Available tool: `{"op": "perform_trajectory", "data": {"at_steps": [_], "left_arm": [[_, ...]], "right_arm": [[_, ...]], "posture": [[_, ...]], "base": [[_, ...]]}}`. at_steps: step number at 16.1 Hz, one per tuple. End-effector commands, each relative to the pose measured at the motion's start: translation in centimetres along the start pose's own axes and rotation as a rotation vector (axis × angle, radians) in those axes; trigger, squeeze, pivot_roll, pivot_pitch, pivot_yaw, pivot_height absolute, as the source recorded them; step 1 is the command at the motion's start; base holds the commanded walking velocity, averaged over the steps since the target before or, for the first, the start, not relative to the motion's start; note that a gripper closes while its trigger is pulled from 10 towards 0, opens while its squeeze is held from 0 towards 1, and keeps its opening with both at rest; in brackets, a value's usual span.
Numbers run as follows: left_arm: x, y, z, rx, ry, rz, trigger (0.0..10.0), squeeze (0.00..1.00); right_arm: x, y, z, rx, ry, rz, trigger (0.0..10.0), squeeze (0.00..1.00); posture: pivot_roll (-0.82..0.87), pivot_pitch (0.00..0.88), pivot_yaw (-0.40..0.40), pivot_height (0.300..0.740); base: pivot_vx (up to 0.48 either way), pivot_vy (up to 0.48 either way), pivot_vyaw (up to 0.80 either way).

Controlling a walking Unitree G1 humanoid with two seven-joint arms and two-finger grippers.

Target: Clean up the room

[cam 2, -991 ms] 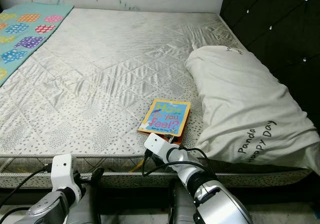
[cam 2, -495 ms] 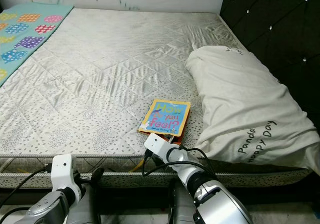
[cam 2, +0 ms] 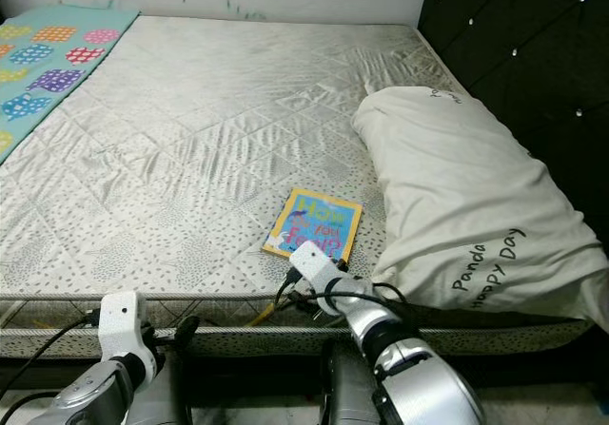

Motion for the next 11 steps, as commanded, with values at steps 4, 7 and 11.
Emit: {"op": "perform_trajectory", "data": {"at_steps": [4, 7, 11], "left_arm": [[0.0, -0.2, -0.1, -0.008, 0.004, -0.013, 10.0, 0.0], [-0.1, -0.2, -0.2, -0.01, 0.007, -0.012, 10.0, 0.0], [0.0, -0.2, -0.2, -0.011, 0.009, -0.013, 10.0, 0.0]], "right_arm": [[-0.3, 1.1, 1.7, 0.015, -0.075, 0.016, 10.0, 0.0], [-0.4, 1.0, 1.2, 0.073, 0.014, 0.01, 10.0, 0.0], [-0.6, -1.4, -0.7, 0.061, 0.17, -0.065, 10.0, 0.0]], "posture": [[0.05, 0.008, -0.064, 0.558], [0.05, 0.01, -0.065, 0.558], [0.04, 0.012, -0.064, 0.558]], "base": [[0.0, 0.0, 0.0], [0.0, 0.0, 0.0], [0.0, 0.0, 0.0]]}}
Point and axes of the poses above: a point about 5 cm out from each wrist's last joint towards the gripper, its own x axis pointing out of the wrist towards the gripper, its own y axis along the axis of the wrist's last joint, z = x × y, the point moved 4 cm from there along x, pointing out of the wrist towards the gripper, and after that the axes turned 8 degrees about x, right-handed, at the moved point
